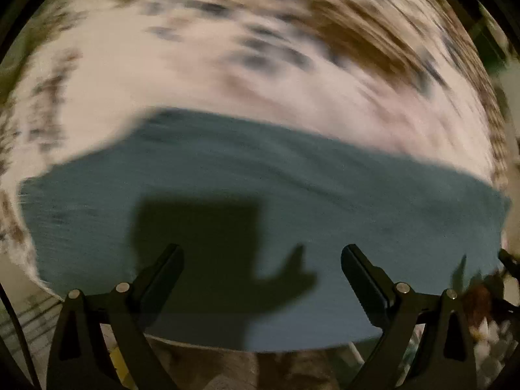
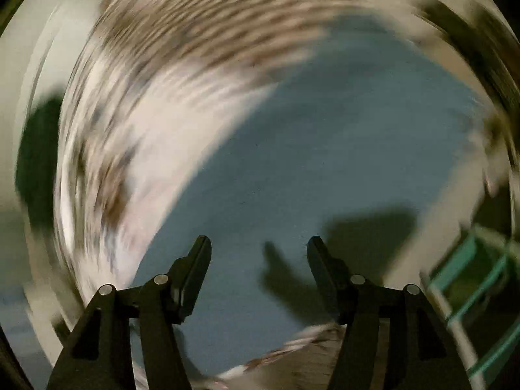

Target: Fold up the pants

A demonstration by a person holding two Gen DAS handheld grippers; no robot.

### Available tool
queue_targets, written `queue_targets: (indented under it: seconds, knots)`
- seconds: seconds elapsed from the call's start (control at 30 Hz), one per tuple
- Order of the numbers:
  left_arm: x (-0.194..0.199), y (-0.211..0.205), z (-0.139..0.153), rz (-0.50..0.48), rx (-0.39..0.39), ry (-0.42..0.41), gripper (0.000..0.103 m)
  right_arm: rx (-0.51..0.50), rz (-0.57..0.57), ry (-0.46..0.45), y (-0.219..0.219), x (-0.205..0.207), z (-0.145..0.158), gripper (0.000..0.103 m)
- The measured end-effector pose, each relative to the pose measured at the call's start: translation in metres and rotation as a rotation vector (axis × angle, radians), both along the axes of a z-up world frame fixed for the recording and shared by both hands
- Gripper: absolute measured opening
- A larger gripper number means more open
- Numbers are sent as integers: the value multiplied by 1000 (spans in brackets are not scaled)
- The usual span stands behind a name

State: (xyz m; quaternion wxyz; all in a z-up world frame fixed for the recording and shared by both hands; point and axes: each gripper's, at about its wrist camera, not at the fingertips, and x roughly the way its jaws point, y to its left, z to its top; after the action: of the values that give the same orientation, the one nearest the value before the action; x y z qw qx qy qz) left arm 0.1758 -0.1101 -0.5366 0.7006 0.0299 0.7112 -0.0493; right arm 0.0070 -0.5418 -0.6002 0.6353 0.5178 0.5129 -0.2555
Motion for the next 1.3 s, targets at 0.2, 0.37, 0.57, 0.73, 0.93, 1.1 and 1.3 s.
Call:
queue_targets:
  seconds: [0.2, 0.37, 0.57, 0.73, 0.93, 1.1, 1.3]
  knots:
    - [-25, -114, -32, -153, -33, 53, 99, 110, -136, -47, -64, -58, -72, 64]
    - [-28, -157, -55, -205, 10, 72, 99, 70, -100, -167, -59, -44, -72, 64]
    - [-22, -176, -80, -178, 24, 119, 103, 160, -143, -322, -70, -49, -86, 64]
    - [-8, -191, -87, -158, 38, 119, 103, 150, -83, -501, -65, -32, -73, 32]
    - [6, -219, -97, -143, 49, 140, 103, 194, -89, -424, -70, -7, -104, 24]
    - [15, -208, -93, -124, 64, 97, 103, 70, -53, -381, -56, 0, -66, 8]
    - [26, -181, -67, -108, 62, 46, 103, -72, 94, -433, -18, 18, 19, 8]
